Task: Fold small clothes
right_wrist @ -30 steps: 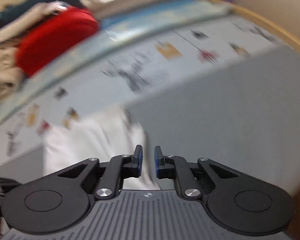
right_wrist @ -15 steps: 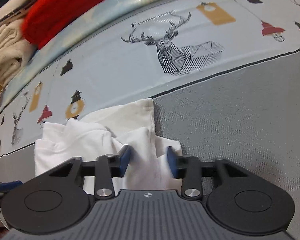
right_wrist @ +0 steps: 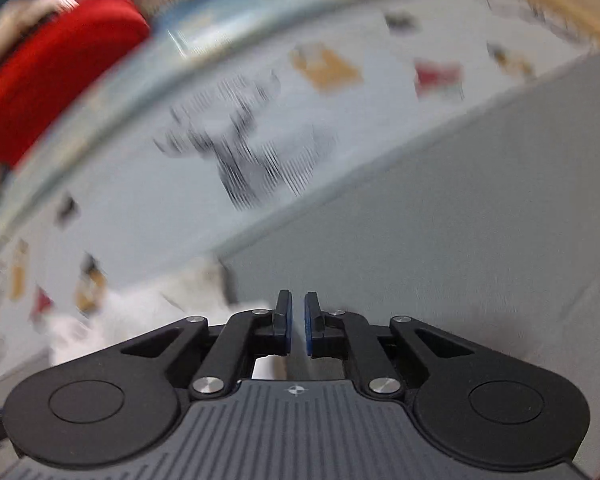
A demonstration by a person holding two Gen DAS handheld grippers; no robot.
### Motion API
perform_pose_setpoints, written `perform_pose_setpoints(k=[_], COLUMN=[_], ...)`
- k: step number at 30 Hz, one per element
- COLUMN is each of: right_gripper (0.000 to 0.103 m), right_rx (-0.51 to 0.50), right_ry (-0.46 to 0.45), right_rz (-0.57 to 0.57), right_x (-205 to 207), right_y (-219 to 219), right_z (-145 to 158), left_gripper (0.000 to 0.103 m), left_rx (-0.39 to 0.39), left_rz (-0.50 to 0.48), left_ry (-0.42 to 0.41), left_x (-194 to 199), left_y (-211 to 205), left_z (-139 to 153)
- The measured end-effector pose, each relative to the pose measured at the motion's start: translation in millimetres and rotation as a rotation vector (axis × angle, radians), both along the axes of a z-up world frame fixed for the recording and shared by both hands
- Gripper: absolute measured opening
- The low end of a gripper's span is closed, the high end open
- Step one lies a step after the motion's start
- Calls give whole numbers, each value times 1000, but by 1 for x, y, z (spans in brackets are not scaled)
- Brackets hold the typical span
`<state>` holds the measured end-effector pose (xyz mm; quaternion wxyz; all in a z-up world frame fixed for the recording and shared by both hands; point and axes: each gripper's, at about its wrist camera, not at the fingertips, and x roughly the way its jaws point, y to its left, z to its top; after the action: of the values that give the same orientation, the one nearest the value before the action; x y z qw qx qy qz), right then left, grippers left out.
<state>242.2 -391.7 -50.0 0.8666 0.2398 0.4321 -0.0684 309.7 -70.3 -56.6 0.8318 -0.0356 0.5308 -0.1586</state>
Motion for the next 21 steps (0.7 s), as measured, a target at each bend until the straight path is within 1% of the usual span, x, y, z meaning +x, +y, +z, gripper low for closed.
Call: perform_pose_setpoints(k=[2,4,5,6,7,8,9,10,11,12,13,14,15,16,19,20,21], right_gripper=[8,16,24,31,32,32,36,43,54,51,50,48,48,49,49,48,47], right_rx=[57,120,132,119,57,-29,-96,-106,-73,-32,-19,-39,-61,-61,14,16,0], right_ry=[-52,-50,-29,2,51,112,177,225,231,224,201,176,151,128,81,79,90], right_rz=[103,252,327,404,468,501,516,501,462,430,409,398,396,401,464,500,531], right_x=[-6,-10,-13,-15,-17,-19,-22,-24,-24,-24,-26,-30,-34,-38,-49,-53,-54], right_y=[2,13,20,29,39,48,50,47,41,35,31,29,27,26,27,30,33], right_z=[10,9,6,1,-7,-17,-30,-39,-41,-39,-34,-28,-21,-14,-2,-1,-1], left_gripper=[32,32,32,32,32,32,32,32,32,32,32,32,32,32,32,32,32], left_rx=[21,33,39,46,54,63,70,74,79,83,84,81,73,61,-2,-9,18], left_rz=[-5,-9,-10,-10,-9,-8,-7,-8,-7,-4,0,3,2,-3,-50,-71,-98], left_ry=[4,7,8,12,18,24,29,30,28,26,25,23,16,7,-7,-7,-1], left_x=[0,0,0,0,1,1,0,0,0,-1,-2,-3,-5,-7,-15,-17,-19], left_y=[-3,-5,-6,-6,-7,-7,-7,-7,-7,-6,-5,-4,-3,-2,-3,-5,-8], left_z=[-4,-6,-7,-9,-11,-12,-14,-14,-15,-15,-14,-13,-11,-7,1,0,-7])
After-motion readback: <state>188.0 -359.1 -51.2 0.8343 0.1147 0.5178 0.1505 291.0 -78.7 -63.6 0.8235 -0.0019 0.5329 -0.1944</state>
